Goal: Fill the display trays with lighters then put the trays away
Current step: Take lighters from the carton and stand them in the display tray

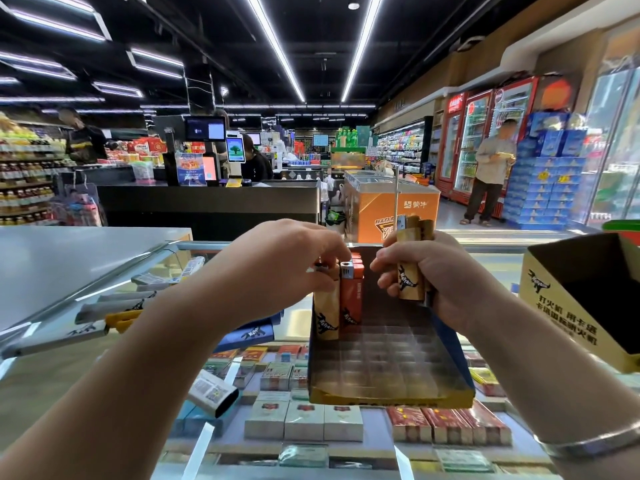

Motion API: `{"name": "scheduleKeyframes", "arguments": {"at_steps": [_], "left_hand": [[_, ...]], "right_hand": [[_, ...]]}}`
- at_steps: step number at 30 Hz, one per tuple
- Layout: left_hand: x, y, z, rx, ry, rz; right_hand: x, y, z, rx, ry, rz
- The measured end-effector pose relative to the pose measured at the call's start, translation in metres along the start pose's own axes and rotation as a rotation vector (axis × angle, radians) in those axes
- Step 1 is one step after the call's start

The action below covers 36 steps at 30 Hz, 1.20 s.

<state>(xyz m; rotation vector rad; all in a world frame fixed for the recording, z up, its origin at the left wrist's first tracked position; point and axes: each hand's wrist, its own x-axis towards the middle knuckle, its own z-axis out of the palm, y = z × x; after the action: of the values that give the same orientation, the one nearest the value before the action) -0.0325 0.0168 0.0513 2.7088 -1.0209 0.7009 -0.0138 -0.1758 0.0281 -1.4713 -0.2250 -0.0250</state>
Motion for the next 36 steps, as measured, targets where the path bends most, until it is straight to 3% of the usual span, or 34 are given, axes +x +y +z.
{"name": "scheduleKeyframes", "arguments": {"at_steps": [10,16,22,24,27,30,36], "left_hand": [[0.000,0.008,0.003,0.078,0.062,0.154],[0.000,-0.006,0.009,0.011,0.007,0.029],[0.001,-0.014,0.011,-0.283,-0.103,-0.106],[0.003,-0.016,0.013,-0.356,-0.065,-0.128],[0.005,-0.014,0.015,-0.408,0.118,-0.118],[0.007,-0.007,0.018,-0.501,0.257,-0.084],[0.010,0.003,0.025,-0.764,0.201,-0.093]], "right_hand": [[0.001,0.001,-0.001,-0.011,-0.010,-0.013],[0.003,0.002,-0.001,0.013,-0.020,-0.020],[0.004,0.006,-0.004,-0.047,-0.071,-0.076],[0.004,0.006,-0.004,-0.043,-0.103,-0.086],[0.003,0.003,-0.003,0.006,-0.169,-0.082],[-0.001,0.000,-0.002,-0.083,-0.338,-0.083],[-0.006,-0.001,0.004,-0.172,-0.556,-0.037]]}}
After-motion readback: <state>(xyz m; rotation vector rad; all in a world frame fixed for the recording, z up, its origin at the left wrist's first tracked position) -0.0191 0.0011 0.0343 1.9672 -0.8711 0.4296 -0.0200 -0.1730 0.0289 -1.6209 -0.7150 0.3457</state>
